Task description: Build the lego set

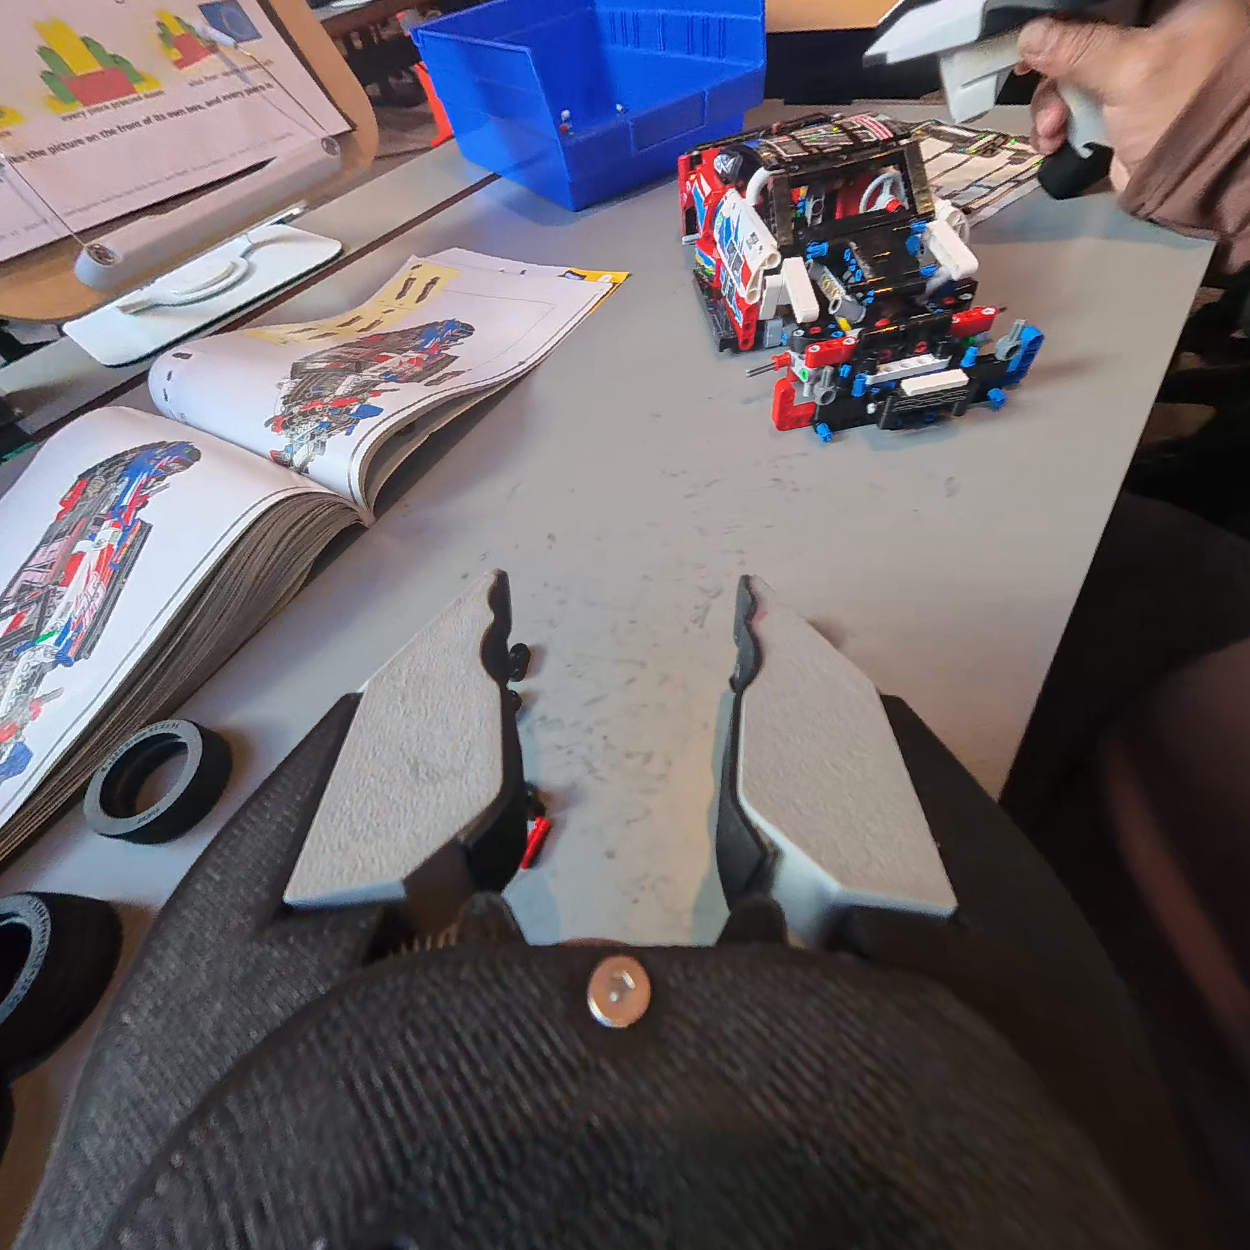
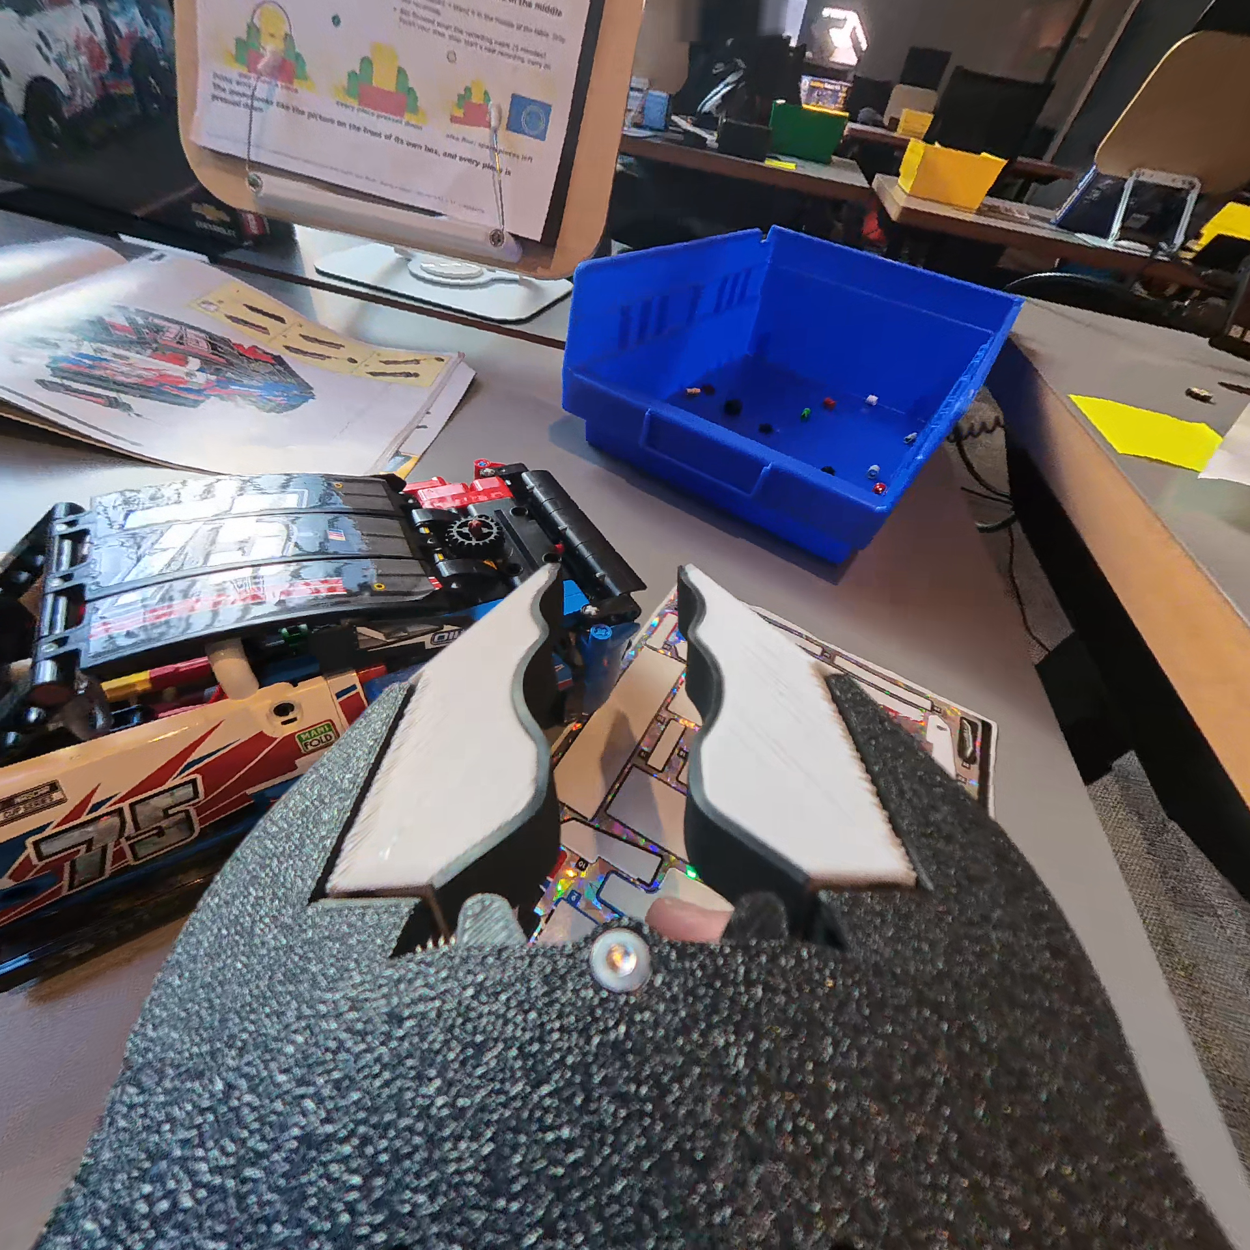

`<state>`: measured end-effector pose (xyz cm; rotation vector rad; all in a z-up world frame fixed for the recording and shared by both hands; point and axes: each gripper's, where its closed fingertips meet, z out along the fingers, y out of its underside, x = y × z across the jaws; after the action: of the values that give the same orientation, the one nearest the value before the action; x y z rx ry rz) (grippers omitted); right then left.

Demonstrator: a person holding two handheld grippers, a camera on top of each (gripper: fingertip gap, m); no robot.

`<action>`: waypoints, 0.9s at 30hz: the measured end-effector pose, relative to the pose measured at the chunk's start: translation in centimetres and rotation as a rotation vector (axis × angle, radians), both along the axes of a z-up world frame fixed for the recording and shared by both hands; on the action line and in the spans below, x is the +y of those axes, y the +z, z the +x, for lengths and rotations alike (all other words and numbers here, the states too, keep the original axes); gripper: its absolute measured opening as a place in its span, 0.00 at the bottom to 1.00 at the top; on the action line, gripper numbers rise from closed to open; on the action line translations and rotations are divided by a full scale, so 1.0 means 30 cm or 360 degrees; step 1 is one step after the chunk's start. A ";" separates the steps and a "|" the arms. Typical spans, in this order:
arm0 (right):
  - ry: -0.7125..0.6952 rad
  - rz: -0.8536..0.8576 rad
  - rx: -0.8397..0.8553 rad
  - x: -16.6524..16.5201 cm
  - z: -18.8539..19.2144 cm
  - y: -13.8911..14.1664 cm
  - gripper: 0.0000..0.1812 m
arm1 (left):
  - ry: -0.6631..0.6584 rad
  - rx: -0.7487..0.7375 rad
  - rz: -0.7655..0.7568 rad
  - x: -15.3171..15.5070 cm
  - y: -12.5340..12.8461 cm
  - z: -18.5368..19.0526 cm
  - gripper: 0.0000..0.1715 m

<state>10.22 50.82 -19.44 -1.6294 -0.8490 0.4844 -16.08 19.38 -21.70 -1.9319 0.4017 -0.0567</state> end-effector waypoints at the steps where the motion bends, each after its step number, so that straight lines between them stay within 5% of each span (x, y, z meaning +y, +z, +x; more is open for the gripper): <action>1: 0.0006 -0.0011 0.0016 0.000 0.002 0.001 0.19 | 0.0005 0.0008 -0.0008 0.001 -0.004 -0.001 0.37; 11: 0.0073 -0.0122 0.0121 0.012 -0.015 0.002 0.33 | 0.0319 0.0332 0.0142 0.029 0.017 -0.088 0.26; 19: 0.0282 -0.0211 0.0230 0.014 -0.070 0.014 0.45 | 0.0475 0.0230 0.0078 0.039 0.009 -0.158 0.32; 27: 0.0436 -0.0327 0.0105 -0.011 0.065 0.083 0.33 | 0.0631 0.0621 0.0131 0.034 0.009 -0.183 0.28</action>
<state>12.17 50.49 -16.94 -1.6795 -1.0050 0.8361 -21.56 20.40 -21.42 -1.9060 0.2631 0.5934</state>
